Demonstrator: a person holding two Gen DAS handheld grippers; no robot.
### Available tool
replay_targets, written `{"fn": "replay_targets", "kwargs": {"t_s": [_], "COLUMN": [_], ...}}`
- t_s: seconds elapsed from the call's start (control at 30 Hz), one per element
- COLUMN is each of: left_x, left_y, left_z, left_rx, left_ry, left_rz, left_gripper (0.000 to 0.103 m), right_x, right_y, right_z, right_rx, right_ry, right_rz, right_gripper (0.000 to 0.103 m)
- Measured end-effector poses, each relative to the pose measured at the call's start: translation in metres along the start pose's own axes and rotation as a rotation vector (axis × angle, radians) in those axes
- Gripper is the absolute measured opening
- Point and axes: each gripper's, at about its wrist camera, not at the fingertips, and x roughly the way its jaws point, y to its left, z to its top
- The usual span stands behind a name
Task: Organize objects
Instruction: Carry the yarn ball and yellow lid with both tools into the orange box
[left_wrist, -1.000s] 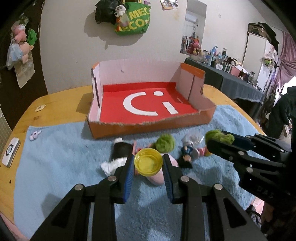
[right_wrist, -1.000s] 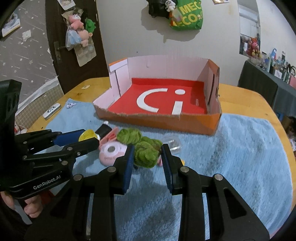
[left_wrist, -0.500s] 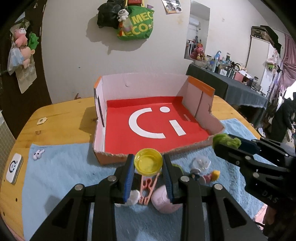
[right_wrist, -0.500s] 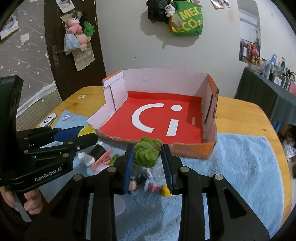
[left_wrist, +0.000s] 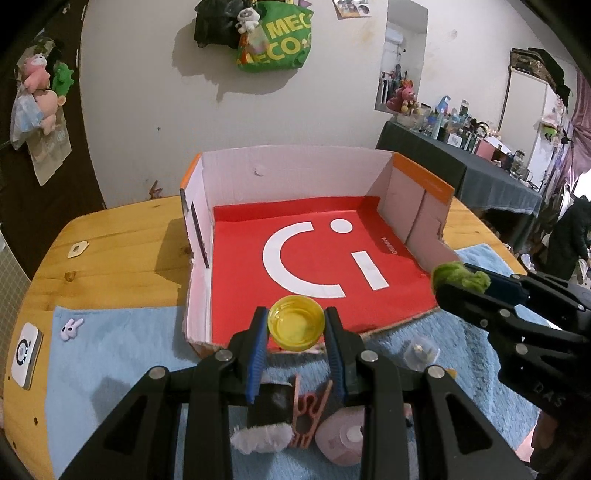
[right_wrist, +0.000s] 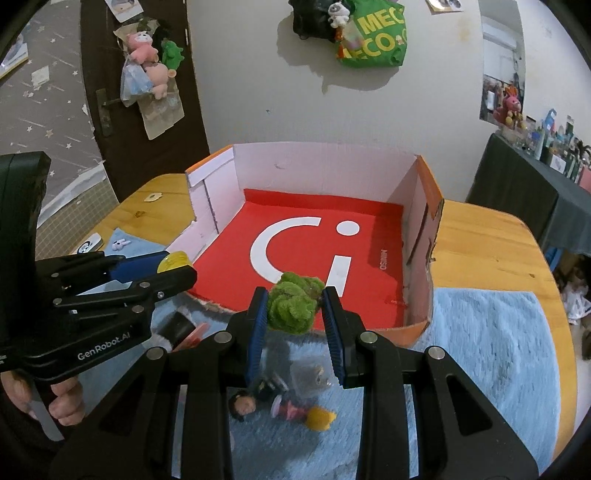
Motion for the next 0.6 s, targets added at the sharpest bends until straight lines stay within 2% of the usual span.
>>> {"fn": "replay_targets", "kwargs": {"t_s": [0.6], "left_x": [0.061], "left_y": [0.017], "left_z": [0.03], "left_rx": [-0.02], "left_ry": [0.105], "left_rz": [0.011], "left_gripper": [0.031], "right_x": [0.058], "right_y": [-0.028], "right_z": [0.025], "right_rx": [0.039], "right_ry": [0.11], "right_rz": [-0.025], "right_gripper": [0.028]}}
